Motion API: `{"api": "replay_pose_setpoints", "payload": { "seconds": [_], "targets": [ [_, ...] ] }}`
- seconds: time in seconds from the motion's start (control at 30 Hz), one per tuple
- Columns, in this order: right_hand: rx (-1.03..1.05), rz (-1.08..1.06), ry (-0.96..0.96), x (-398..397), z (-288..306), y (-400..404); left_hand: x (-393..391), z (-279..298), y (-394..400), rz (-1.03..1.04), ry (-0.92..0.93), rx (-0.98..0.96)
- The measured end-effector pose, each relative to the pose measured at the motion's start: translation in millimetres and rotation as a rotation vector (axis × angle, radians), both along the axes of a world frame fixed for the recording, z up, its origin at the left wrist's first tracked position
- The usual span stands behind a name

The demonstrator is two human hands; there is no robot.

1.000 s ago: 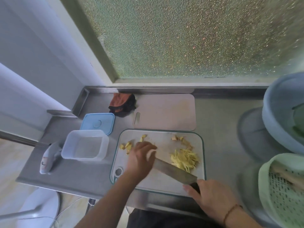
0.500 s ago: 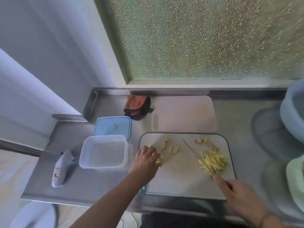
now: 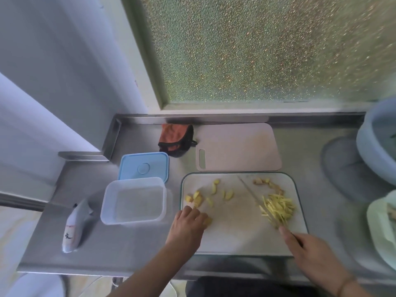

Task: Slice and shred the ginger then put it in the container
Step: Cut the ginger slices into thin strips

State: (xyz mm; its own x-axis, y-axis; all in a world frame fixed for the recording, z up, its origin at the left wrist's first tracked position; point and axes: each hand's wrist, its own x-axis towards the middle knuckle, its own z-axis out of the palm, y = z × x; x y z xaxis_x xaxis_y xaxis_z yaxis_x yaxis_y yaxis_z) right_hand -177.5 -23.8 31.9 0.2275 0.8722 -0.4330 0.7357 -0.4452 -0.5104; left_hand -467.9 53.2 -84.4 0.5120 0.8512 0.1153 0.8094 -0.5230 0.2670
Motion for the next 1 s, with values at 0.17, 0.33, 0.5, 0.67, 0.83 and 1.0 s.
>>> {"api": "replay_pose_setpoints", "payload": {
  "seconds": [0.17,0.33,0.5,0.67,0.83,1.0],
  "targets": [
    [-0.006,0.023,-0.006,5.9,-3.8,-0.4,30.7,-5.2,-13.9,0.198,-0.152,-0.197],
    [-0.046,0.065,-0.003,11.3,-3.8,2.6,80.8,8.3,-25.5,0.151,-0.195,-0.196],
    [-0.032,0.095,-0.037,22.0,-4.3,3.6,57.0,13.7,-1.9,0.315,-0.27,0.029],
    [-0.033,0.113,-0.056,25.4,-1.6,3.1,18.3,14.1,24.4,0.615,-0.197,-0.048],
    [-0.042,0.129,-0.071,27.6,2.7,2.2,22.9,8.1,27.0,0.561,-0.207,-0.086],
    [-0.045,0.139,-0.073,28.7,3.6,3.0,30.0,12.1,18.5,0.57,-0.196,-0.068]
  ]
}}
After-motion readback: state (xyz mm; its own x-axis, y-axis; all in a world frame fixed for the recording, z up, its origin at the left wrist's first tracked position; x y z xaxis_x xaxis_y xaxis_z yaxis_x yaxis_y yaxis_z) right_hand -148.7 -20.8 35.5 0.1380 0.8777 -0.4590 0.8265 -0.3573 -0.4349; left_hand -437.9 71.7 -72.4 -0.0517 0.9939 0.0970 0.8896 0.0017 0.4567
